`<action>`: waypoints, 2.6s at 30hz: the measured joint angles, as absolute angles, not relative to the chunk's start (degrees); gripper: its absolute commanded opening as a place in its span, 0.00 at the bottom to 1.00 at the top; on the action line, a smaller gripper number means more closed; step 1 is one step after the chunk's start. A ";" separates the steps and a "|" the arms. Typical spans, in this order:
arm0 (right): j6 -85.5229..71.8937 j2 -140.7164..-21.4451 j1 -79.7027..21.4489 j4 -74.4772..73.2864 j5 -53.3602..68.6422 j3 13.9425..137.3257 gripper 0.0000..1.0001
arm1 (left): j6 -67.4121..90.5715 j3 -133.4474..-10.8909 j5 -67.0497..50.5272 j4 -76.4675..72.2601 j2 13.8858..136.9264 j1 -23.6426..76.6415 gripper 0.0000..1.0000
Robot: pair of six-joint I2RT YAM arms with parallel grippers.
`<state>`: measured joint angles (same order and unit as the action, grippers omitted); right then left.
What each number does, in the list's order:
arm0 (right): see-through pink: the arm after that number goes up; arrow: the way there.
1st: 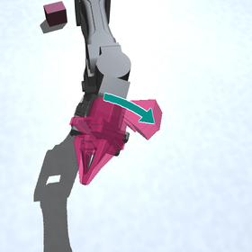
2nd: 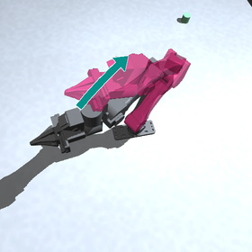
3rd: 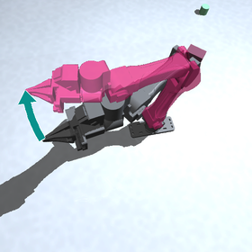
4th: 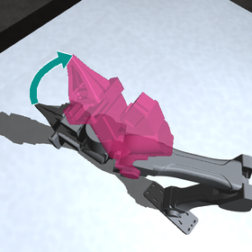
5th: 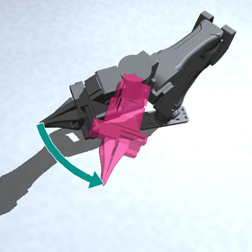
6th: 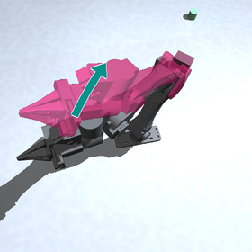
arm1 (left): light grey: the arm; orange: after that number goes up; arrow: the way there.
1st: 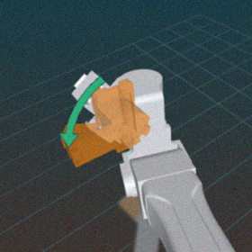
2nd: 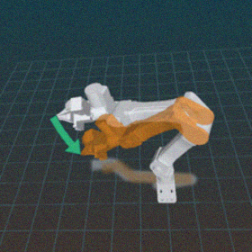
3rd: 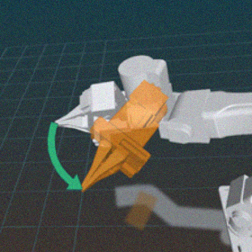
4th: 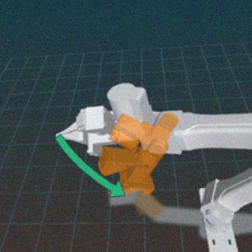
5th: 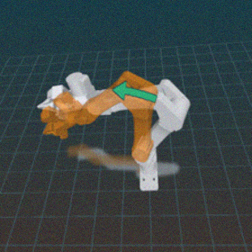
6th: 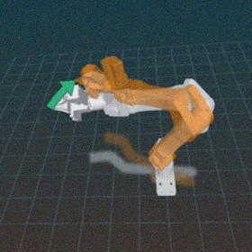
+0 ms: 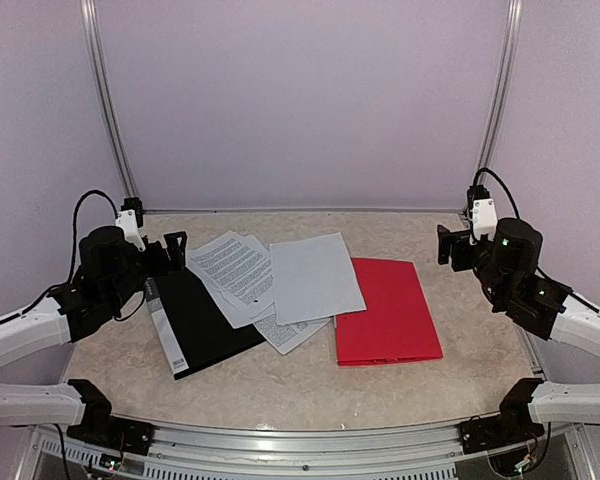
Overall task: Put the files into the folder
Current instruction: Move the file to the center of the board.
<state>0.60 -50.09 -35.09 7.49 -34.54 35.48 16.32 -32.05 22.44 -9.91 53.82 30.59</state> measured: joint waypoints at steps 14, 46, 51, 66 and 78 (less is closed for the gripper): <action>0.08 -50.09 -35.09 6.61 -33.58 35.53 0.99 | 15.07 -31.86 23.11 -10.31 53.82 32.29 0.99; -14.61 -67.33 -42.81 -0.54 -21.93 35.29 0.95 | 8.49 -44.23 13.02 -16.32 90.00 53.71 0.99; -17.06 -81.91 -43.11 0.82 -19.88 44.82 0.95 | 9.93 -44.21 11.81 -18.35 91.09 53.82 0.98; -24.62 -104.55 -35.59 9.08 -1.21 59.31 0.87 | 25.06 -48.56 8.51 -15.09 94.17 45.74 0.95; -28.29 -111.96 -31.31 12.78 7.53 64.95 0.78 | 36.01 -57.69 1.10 -11.03 104.73 38.33 0.87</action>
